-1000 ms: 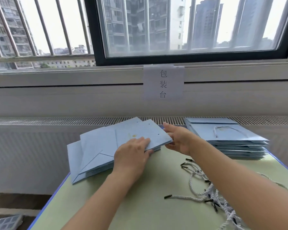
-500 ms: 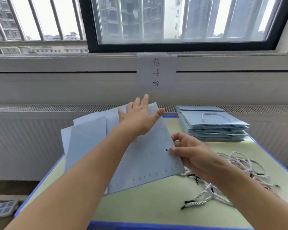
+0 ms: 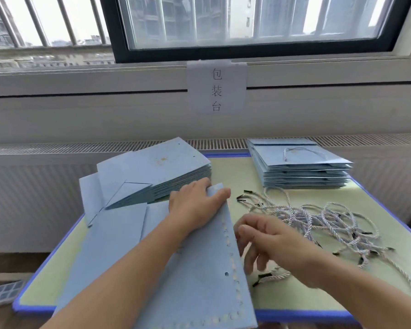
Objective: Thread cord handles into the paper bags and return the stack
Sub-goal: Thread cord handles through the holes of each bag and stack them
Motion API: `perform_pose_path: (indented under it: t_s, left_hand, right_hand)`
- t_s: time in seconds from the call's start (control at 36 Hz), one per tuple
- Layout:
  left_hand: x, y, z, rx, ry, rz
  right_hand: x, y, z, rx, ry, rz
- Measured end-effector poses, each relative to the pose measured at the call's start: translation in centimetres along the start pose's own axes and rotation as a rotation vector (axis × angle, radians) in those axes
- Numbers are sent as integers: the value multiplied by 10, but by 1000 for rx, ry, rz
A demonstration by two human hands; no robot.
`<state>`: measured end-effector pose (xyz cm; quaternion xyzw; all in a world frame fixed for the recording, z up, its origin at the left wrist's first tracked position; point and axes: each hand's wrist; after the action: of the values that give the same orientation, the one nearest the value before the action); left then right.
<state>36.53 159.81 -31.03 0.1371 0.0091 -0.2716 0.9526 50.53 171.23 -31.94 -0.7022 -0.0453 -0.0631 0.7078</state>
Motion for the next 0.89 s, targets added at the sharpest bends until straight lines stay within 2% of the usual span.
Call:
perform_pose_path:
  t_s: [0.08,0.17,0.22,0.31,0.5,0.56,0.64,0.72,0.81,0.89]
  left_hand:
    - [4,3,-12,38,-17,-6]
    - [5,3,-22,46,3,-41]
    - [3,-6,-27,118,-8,-41]
    - [0,-22,-32,306,-42,-28]
    - [2,-30,-27,709,-90,-101]
    - [3,-33,-25,784,-133,-107]
    - [1,-37,-23,857,-201,-65]
    - [-1,-41,-23,916,-256,-48]
    - [-3,-43,-22,984,-325,-29]
    - [-5,-46,-21,1069,-397,-30]
  right_hand:
    - [-19,2,10,403,186,194]
    - [-36,7,12,883,221,223]
    - [-44,9,12,1011,188,213]
    - [-51,11,9,1006,124,222]
    - [-60,16,3,1021,102,320]
    - [-59,15,5,914,156,329]
    - [-57,8,10,585,257,314]
    - [-56,2,12,357,263,254]
    - [-55,-1,11,290,211,177]
    - [-58,0,9,335,172,155]
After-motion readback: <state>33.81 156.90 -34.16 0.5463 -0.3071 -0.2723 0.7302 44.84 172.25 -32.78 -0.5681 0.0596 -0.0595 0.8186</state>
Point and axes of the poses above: each hand's wrist, its own x-axis away from the middle knuckle, its own z-axis out of the back of the hand, y = z × x, and after that the axes turned 11 degrees about -x, right-handed
